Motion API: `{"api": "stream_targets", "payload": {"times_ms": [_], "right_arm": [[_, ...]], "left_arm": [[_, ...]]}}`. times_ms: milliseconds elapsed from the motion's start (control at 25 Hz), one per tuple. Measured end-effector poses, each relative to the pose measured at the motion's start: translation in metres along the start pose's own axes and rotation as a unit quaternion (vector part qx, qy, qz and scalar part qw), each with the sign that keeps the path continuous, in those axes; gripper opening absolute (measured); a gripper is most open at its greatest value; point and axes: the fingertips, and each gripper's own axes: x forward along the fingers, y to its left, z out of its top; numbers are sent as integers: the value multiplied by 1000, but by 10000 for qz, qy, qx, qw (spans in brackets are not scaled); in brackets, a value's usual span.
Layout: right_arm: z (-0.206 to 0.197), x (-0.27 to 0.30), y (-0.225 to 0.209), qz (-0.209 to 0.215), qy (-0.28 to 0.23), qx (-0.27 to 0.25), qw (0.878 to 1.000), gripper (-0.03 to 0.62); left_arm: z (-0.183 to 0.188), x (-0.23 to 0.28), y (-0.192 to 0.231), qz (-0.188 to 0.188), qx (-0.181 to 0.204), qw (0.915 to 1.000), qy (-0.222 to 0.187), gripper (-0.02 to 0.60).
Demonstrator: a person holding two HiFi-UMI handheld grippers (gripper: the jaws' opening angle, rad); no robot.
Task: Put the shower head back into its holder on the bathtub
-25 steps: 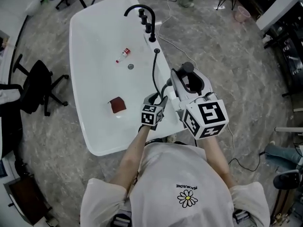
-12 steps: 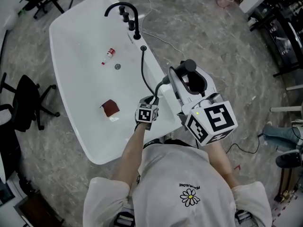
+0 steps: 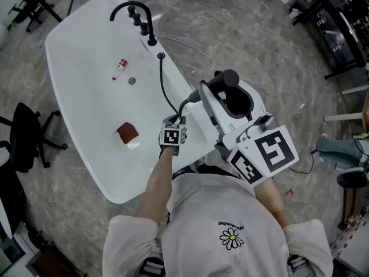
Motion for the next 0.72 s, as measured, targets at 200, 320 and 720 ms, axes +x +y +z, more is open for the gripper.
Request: {"api": "stream_targets", "payload": {"times_ms": [200,320,720], "right_arm": [[15,-13,-1,-28,-139,-29,9999,141],[21,-20,-1,-43,-201,-93,9997,141],[25,-26,-1,-131,-316,-62,9994,141]], "left_arm": [[-22,5,2,106,-95,9996,256,104],[-25,3,7,281,56,9992,279,5],[-29,9,-6,-47,147,9994,307,166]]}}
